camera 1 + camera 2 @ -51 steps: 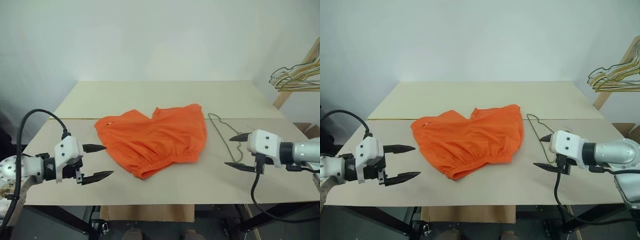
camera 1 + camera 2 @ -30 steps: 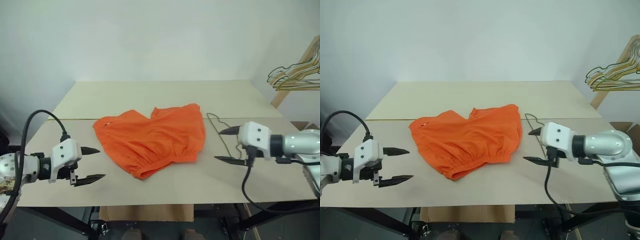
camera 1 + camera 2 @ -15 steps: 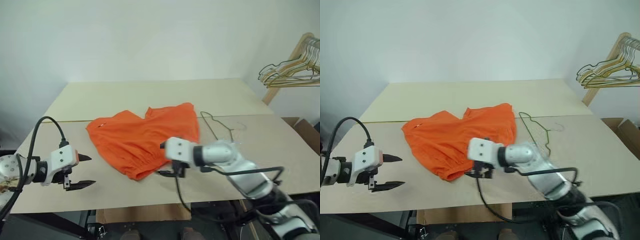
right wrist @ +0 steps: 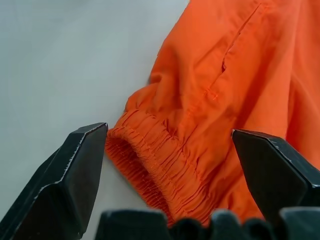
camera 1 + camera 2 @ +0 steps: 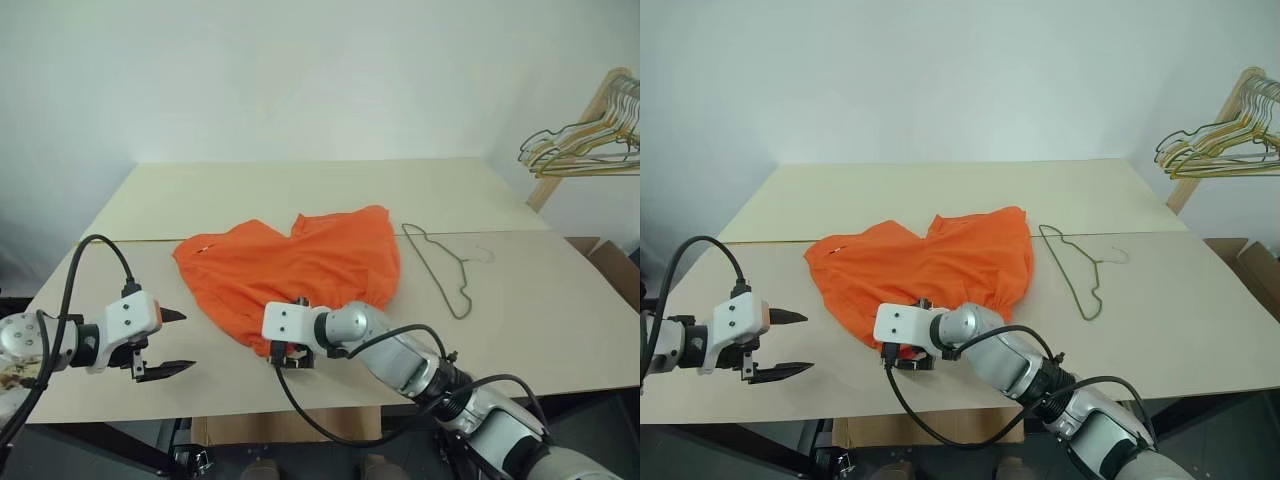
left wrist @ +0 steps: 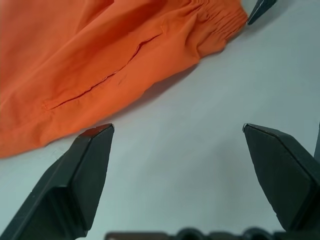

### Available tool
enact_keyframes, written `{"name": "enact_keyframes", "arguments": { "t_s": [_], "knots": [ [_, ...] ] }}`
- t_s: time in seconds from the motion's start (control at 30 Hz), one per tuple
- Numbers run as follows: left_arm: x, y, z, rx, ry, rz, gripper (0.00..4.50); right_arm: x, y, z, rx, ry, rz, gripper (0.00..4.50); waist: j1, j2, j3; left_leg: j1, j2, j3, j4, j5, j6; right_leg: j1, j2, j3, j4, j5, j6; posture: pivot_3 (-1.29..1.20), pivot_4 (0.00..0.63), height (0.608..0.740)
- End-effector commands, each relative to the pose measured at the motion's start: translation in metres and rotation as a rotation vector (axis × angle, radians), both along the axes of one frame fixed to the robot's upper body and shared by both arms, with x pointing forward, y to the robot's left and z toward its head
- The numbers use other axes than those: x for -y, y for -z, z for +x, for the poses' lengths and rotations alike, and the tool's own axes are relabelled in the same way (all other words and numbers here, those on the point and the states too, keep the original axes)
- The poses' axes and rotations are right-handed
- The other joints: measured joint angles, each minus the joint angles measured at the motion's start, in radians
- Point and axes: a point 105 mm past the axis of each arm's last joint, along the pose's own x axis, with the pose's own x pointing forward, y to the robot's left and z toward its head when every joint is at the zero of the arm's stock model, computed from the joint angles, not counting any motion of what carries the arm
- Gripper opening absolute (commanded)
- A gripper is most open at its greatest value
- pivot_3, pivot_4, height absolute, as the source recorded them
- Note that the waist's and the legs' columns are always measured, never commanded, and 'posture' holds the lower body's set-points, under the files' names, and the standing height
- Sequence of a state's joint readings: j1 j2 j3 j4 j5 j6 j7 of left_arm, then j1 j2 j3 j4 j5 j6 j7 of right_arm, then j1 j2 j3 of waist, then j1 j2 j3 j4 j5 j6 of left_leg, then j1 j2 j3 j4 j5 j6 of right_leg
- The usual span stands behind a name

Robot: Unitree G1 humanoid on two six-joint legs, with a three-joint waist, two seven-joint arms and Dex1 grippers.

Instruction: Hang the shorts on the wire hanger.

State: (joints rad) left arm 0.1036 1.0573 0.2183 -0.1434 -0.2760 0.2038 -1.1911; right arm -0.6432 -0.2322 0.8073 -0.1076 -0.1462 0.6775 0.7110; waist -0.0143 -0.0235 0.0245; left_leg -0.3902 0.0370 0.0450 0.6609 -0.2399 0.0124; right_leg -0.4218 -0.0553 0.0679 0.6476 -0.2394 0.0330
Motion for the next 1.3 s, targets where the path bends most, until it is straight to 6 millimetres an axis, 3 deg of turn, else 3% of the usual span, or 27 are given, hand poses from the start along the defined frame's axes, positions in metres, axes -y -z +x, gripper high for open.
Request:
{"name": "enact_keyframes", "arguments": {
  "t_s": [0.03,0.3,0.53,0.63,0.83,1.0,1.17,1.3],
  "knots": [
    [-0.001,-0.011,0.002,0.045,-0.008,-0.001,4.50,-0.008,-0.005,0.005,0.068,0.004,0.003,4.46,-0.003,0.000,0.000,0.000,0.000,0.000,0.000,0.000,0.000,0.000,0.000,0.000,0.000,0.000,0.000,0.07,0.000,0.740],
    [0.000,-0.010,0.002,0.049,-0.009,-0.006,4.50,-0.010,-0.003,-0.016,0.061,-0.117,-0.016,4.46,0.001,0.000,0.000,0.000,0.001,0.000,0.000,0.000,0.000,0.000,0.001,0.000,0.000,0.000,0.000,0.07,0.000,0.740],
    [0.001,-0.010,0.004,0.053,-0.005,-0.005,4.50,-0.005,0.003,0.014,0.166,0.032,-0.062,4.46,-0.001,0.000,0.000,0.001,0.001,0.000,0.000,0.000,0.000,0.000,0.001,0.000,0.001,0.000,-0.001,0.07,0.000,0.740],
    [0.001,-0.007,0.003,0.049,-0.004,-0.001,4.50,0.001,0.004,0.018,0.167,0.044,-0.071,3.91,-0.001,0.000,0.000,0.001,0.001,0.000,0.000,0.000,0.000,0.000,0.001,0.000,0.001,0.000,-0.001,0.07,0.000,0.740],
    [0.001,-0.006,0.004,0.048,-0.004,-0.002,4.50,0.000,-0.004,0.005,0.191,-0.014,-0.057,1.87,0.001,-0.001,0.000,0.000,0.001,0.000,0.000,0.000,0.000,0.000,0.001,0.000,0.000,0.000,0.000,0.06,0.000,0.740],
    [0.003,-0.004,0.004,0.046,-0.003,-0.004,4.50,0.006,0.000,0.005,0.222,0.007,-0.089,0.09,-0.005,-0.001,-0.001,0.001,0.002,0.000,0.000,0.000,0.000,0.000,0.002,0.000,0.000,0.000,-0.001,0.06,0.000,0.740],
    [0.003,-0.003,0.003,0.046,-0.004,-0.005,4.50,0.025,-0.004,0.004,0.248,-0.007,-0.075,0.04,0.000,-0.001,-0.001,0.000,0.002,0.000,0.000,0.000,0.000,0.000,0.001,0.000,0.000,0.000,-0.001,0.06,0.000,0.740],
    [0.000,-0.003,0.004,0.045,-0.002,0.001,4.50,0.070,-0.022,-0.017,0.286,-0.184,-0.050,0.04,0.010,-0.001,0.000,-0.001,-0.002,0.000,0.000,0.000,0.000,0.001,-0.002,-0.001,-0.002,-0.002,0.002,0.04,0.000,0.740]
  ]
}}
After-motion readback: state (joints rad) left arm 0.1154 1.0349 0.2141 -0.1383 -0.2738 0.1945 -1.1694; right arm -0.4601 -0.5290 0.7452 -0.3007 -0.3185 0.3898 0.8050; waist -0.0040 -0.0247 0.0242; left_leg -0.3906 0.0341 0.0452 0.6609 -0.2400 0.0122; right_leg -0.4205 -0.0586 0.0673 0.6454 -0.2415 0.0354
